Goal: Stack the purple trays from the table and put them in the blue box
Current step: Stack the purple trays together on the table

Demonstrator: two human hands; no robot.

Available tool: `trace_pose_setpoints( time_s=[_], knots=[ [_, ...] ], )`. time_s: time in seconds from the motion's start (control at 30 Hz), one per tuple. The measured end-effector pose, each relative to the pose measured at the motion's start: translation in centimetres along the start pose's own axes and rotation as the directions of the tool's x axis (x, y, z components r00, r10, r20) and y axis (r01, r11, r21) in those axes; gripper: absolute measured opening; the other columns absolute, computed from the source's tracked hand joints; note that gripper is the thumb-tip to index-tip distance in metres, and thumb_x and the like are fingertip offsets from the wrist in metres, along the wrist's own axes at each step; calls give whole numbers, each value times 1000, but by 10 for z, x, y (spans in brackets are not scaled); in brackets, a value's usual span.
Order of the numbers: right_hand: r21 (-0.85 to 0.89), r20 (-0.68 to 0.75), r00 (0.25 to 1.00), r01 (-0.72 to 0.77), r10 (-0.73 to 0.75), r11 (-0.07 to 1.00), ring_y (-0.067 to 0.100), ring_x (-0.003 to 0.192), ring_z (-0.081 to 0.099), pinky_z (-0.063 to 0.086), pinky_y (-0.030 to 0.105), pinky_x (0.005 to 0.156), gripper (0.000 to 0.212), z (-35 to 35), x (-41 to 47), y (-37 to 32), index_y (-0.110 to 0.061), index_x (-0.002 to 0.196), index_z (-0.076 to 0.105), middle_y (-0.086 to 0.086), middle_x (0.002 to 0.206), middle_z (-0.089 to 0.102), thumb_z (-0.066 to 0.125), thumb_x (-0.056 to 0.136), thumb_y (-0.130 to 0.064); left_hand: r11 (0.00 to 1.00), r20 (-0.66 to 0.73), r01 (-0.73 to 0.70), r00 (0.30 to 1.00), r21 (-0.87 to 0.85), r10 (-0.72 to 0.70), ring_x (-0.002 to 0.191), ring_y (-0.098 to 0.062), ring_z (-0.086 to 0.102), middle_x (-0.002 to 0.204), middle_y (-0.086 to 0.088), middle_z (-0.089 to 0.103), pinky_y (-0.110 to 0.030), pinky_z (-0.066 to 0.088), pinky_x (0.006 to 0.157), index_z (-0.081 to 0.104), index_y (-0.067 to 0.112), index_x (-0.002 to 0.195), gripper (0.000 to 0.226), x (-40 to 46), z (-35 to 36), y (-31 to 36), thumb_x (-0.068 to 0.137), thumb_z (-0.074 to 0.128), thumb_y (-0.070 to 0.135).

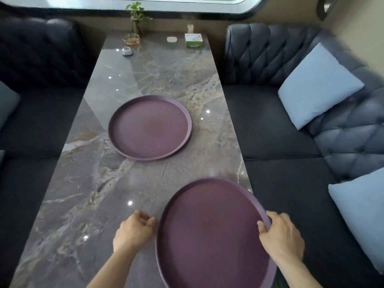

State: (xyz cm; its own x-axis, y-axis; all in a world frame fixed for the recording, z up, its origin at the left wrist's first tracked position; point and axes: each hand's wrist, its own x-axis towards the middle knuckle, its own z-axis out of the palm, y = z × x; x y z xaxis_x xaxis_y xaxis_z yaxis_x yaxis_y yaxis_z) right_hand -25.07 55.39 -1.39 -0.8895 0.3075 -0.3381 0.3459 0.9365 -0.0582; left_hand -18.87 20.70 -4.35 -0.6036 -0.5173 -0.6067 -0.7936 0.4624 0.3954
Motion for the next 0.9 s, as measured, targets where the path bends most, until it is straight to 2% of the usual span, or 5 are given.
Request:
trace_pose_setpoints(
  time_s=[0.2,0.43,0.53,0.73,0.9],
  knots=[
    [263,192,940,226,-281,938,12,106,68,51,29,93,41,-20,38,-109,-32,126,70,-7,119,70,69,87,-46,967,-152,-54,988,-251,16,98,-29,68,97,0,76,-41,53,90,68,28,90,17,66,-58,18,85,64,44],
    [515,256,915,144,-311,845,21,107,68,54,39,99,40,-30,100,-255,-21,124,72,1,108,71,74,87,-38,880,-302,-80,950,-469,-75,99,-28,66,109,-2,73,-39,49,90,62,22,114,37,165,-118,45,85,65,44],
    [571,175,948,122,-266,812,22,120,63,45,31,99,50,-28,127,-304,-21,135,64,6,128,67,72,89,-37,867,-357,-85,928,-492,-111,92,-25,64,113,-2,72,-41,50,90,60,23,118,38,207,-135,52,86,64,42],
    [716,130,977,24,-168,698,26,152,28,30,51,122,99,-13,160,-355,-30,160,23,2,166,27,75,79,-57,820,-362,-148,929,-553,-76,122,-28,58,143,-9,51,-43,44,104,43,24,146,75,270,-143,63,80,70,48],
    [803,172,966,-23,-194,595,20,156,16,23,48,124,112,2,171,-373,-39,160,6,-9,170,9,75,75,-64,774,-302,-235,951,-587,60,152,-24,18,162,-6,28,-47,23,122,15,36,158,102,286,-144,78,76,74,52]
  ],
)
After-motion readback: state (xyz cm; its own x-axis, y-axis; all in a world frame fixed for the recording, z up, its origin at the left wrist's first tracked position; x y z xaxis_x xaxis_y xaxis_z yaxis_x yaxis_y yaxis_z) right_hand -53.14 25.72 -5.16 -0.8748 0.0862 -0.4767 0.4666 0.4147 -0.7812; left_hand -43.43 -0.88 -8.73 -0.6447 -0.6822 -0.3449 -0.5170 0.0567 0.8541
